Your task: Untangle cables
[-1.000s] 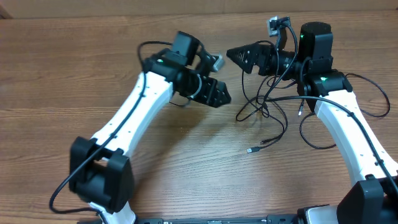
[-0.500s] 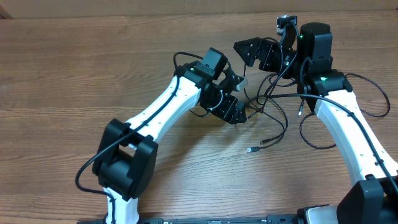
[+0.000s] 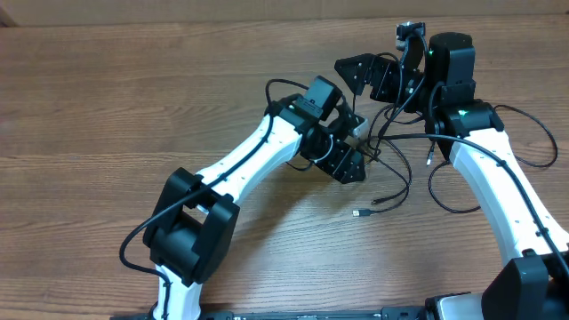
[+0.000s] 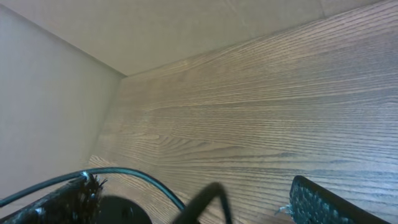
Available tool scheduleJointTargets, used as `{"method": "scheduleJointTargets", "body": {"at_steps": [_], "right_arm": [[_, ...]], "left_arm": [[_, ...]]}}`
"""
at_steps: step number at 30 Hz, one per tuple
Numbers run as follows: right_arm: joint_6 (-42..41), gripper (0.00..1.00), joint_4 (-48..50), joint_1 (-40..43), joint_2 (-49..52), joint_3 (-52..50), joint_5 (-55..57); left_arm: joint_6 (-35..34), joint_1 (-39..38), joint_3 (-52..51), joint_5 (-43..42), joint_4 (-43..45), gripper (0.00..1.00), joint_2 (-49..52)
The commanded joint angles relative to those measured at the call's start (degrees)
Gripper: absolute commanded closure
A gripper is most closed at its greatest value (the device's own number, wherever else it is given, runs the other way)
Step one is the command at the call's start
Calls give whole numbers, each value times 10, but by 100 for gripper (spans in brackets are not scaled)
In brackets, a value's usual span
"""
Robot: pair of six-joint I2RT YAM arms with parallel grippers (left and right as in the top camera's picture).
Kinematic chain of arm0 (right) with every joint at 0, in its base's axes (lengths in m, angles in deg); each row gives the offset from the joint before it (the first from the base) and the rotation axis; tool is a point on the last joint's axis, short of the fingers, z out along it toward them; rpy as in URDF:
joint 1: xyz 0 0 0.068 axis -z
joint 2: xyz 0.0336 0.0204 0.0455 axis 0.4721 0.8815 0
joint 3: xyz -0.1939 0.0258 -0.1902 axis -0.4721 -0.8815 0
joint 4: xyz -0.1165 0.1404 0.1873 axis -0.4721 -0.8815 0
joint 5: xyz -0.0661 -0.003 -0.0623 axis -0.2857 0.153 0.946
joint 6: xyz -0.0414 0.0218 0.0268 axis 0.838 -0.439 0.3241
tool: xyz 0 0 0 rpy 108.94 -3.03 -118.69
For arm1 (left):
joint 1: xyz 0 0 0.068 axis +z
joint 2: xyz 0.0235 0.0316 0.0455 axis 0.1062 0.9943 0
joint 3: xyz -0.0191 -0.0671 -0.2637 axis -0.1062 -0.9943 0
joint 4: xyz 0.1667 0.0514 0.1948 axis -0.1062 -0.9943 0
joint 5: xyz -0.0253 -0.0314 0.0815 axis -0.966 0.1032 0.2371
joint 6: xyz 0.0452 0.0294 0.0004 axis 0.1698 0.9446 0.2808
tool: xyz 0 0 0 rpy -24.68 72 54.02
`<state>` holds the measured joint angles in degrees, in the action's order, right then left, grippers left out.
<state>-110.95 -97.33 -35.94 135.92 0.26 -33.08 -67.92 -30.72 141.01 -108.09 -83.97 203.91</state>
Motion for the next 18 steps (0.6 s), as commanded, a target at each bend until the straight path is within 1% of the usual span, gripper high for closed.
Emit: {"method": "scheduleJointTargets", "body": {"at_steps": [1, 3, 5, 9, 12, 13, 16, 18], "right_arm": [[-3, 4, -1, 0, 0, -1, 6], [-3, 4, -1, 0, 0, -1, 6], [-3, 4, -2, 0, 0, -1, 5], [-3, 5, -3, 0, 0, -1, 6], [-3, 5, -3, 0, 0, -1, 6], [-3, 5, -3, 0, 0, -1, 6], [-15, 5, -3, 0, 0, -1, 6], [-17, 5, -3, 0, 0, -1, 6]], "left_arm": [[10, -8, 3, -6, 6, 24, 5], [10, -10, 3, -4, 12, 27, 5], [9, -11, 3, 21, 19, 32, 5], [-27, -11, 3, 83, 31, 35, 5], [-39, -11, 3, 85, 41, 41, 5], [-42, -11, 3, 85, 44, 45, 5], [-46, -11, 3, 85, 49, 52, 5], [-48, -12, 3, 85, 49, 53, 5]]}}
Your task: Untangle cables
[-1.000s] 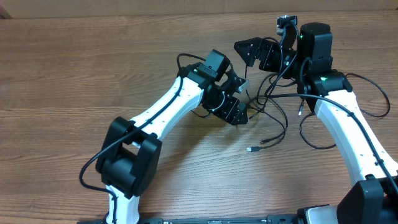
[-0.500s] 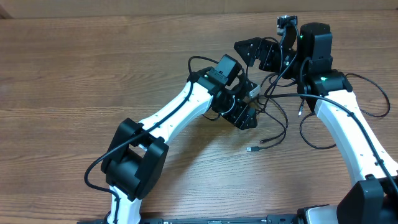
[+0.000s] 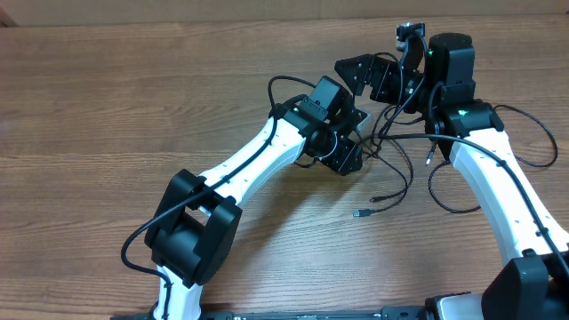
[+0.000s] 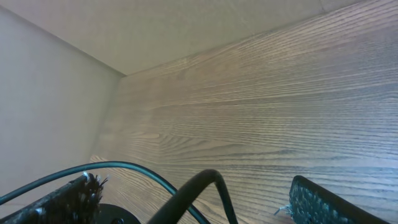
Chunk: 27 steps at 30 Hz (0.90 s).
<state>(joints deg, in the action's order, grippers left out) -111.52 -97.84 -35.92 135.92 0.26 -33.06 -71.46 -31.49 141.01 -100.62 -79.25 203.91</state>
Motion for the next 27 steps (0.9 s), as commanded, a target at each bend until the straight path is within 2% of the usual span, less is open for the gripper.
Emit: {"method": "scheduleJointTargets", "body": {"at_steps": [1, 12, 16, 25, 27], "right_arm": [[-12, 5, 3, 0, 0, -1, 5], [-12, 5, 2, 0, 0, -1, 3], [-12, 5, 2, 0, 0, -1, 3], [-12, 5, 2, 0, 0, -1, 3], [-12, 5, 2, 0, 0, -1, 3]], "left_arm": [[-13, -4, 3, 10, 2, 53, 5], [-17, -19, 1, 10, 15, 62, 5], [-19, -22, 1, 10, 15, 70, 5], [-28, -22, 1, 10, 15, 73, 5], [-28, -22, 1, 10, 15, 85, 5]]}}
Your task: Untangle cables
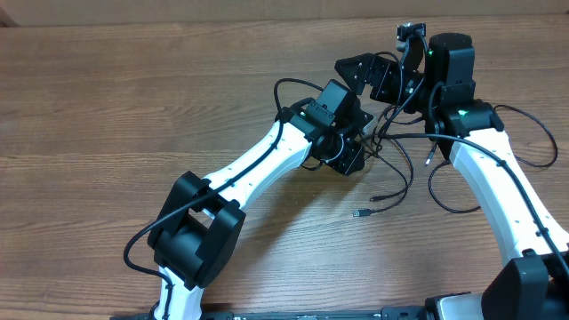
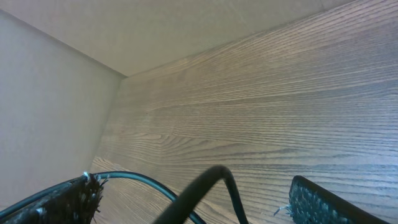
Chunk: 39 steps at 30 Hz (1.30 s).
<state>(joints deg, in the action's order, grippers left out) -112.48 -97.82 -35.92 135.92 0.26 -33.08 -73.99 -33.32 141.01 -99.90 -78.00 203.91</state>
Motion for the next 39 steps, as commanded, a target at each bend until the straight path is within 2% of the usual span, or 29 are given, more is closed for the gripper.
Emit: {"method": "scheduleJointTargets", "body": {"at_steps": [1, 2, 8, 11, 17, 20, 25, 31, 33, 36, 39], "right_arm": [[-2, 5, 2, 0, 0, -1, 4], [-2, 5, 2, 0, 0, -1, 3], [-2, 5, -13, 1, 0, -1, 19], [-2, 5, -51, 5, 0, -1, 80], [-2, 5, -151, 39, 0, -1, 227], [-2, 8, -186, 70, 0, -1, 259], [-3, 9, -220, 138, 0, -1, 261], [-2, 9, -249, 182, 0, -1, 259], [0, 8, -249, 183, 0, -1, 236], [43, 5, -243, 177, 0, -1, 140], [98, 2, -243, 162, 0, -1, 64]], "left_arm": [[-2, -3, 1, 3, 2, 92, 5], [-2, -3, 1, 3, 2, 96, 5], [2, 15, 2, 4, -11, 96, -11], [3, 41, 2, 30, -36, 96, -43], [18, 114, 2, 142, -107, 96, -137], [17, 160, 2, 153, -129, 96, -178], [10, 251, 2, 116, -142, 96, -225], [3, 322, 2, 21, -137, 96, -234], [1, 328, 2, -49, -132, 96, -233], [35, 317, 2, -143, -116, 96, -233], [48, 292, 2, -166, -94, 96, -233]]}}
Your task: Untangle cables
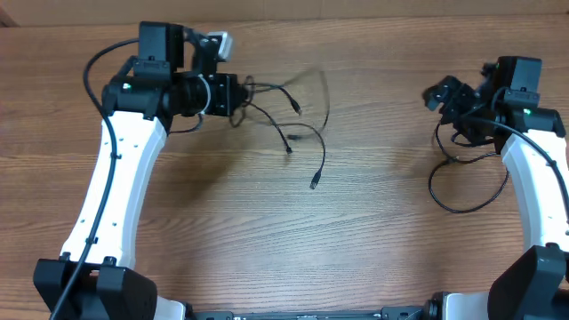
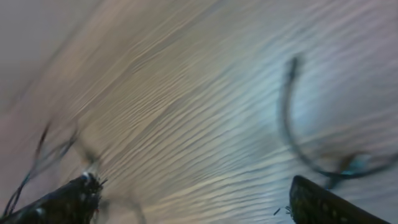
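My left gripper (image 1: pixel 233 95) is at the far left of the table, shut on a bundle of thin black cables (image 1: pixel 286 133). Their plug ends trail rightward over the wood, and one strand is blurred. My right gripper (image 1: pixel 447 102) hovers at the far right, well apart from that bundle. A separate black cable loop (image 1: pixel 444 200) lies below it. The right wrist view is blurred: the right gripper (image 2: pixel 189 186) is open, its fingers (image 2: pixel 68 199) wide apart with nothing between them. A curved cable (image 2: pixel 286 124) shows on the wood beyond.
The bare wooden table (image 1: pixel 356 258) spreads between the two arms. The arms' own black leads hang beside each arm. A back edge of the table runs along the top of the overhead view.
Both grippers were close together at one tangle right of centre. Now the left gripper is far left with a cable bundle and the right is far right. No cable crosses the right fingers.
At each earlier moment the left gripper sat in the tangle just below the right gripper, edging closer, with a cable crossing between the open right fingers. Now the arms stand wide apart: one bundle with the left gripper, one loop on the right.
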Available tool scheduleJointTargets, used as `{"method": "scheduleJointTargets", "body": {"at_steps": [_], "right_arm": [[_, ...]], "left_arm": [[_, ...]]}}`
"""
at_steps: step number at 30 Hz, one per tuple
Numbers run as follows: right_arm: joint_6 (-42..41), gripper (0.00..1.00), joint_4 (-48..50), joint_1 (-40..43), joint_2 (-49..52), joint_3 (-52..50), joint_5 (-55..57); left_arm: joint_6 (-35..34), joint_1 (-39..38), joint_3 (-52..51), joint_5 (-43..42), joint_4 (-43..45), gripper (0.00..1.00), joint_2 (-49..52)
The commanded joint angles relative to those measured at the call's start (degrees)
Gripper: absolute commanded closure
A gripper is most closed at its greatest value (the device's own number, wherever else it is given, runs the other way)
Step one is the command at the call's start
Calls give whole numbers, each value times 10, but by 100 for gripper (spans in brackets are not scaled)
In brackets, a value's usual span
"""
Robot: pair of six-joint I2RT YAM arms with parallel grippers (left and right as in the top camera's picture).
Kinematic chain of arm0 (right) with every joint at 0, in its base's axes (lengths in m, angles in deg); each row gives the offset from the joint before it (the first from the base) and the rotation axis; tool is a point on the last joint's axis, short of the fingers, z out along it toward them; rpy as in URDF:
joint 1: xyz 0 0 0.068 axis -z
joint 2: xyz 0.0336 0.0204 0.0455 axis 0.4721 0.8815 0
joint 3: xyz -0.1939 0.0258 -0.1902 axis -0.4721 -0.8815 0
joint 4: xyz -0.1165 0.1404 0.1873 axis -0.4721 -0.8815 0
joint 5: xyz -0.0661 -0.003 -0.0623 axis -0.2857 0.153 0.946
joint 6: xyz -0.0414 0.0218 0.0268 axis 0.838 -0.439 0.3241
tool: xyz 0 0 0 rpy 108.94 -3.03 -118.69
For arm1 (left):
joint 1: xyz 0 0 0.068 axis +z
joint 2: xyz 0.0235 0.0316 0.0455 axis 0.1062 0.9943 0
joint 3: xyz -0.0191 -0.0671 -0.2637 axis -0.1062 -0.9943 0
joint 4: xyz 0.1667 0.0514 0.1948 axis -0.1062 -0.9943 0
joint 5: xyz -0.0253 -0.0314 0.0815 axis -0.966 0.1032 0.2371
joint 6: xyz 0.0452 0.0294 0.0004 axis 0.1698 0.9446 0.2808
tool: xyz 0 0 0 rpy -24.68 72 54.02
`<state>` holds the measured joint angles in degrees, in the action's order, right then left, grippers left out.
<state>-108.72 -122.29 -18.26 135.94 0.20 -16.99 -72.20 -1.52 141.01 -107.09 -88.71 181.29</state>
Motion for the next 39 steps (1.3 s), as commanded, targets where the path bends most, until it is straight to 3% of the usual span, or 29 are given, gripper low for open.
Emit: {"method": "scheduleJointTargets", "body": {"at_steps": [1, 4, 8, 13, 18, 25, 29, 33, 39], "right_arm": [[83, 1, -3, -22, 0, 0, -107], [121, 0, -20, -42, 0, 0, -106], [148, 0, -27, -63, 0, 0, -106], [148, 0, -15, -77, 0, 0, -106], [149, 0, -1, -92, 0, 0, -117], [254, 0, 8, -129, 0, 0, -229], [289, 0, 14, -151, 0, 0, -262], [328, 0, 29, -167, 0, 0, -304], [327, 0, 80, -178, 0, 0, -349]], "left_arm": [[30, -33, 2, -94, 21, 96, -7], [30, -51, 2, -117, 55, 96, -9], [17, -58, 5, -211, 136, 96, -23], [-79, -58, 9, -278, 269, 96, -54], [-181, -62, 9, -287, 390, 96, -72], [-294, -70, 9, -284, 506, 96, -72], [-330, -76, 9, -245, 511, 96, -72], [-330, -82, 9, -189, 460, 96, -70], [-331, -91, 9, -185, 452, 96, -70]]}}
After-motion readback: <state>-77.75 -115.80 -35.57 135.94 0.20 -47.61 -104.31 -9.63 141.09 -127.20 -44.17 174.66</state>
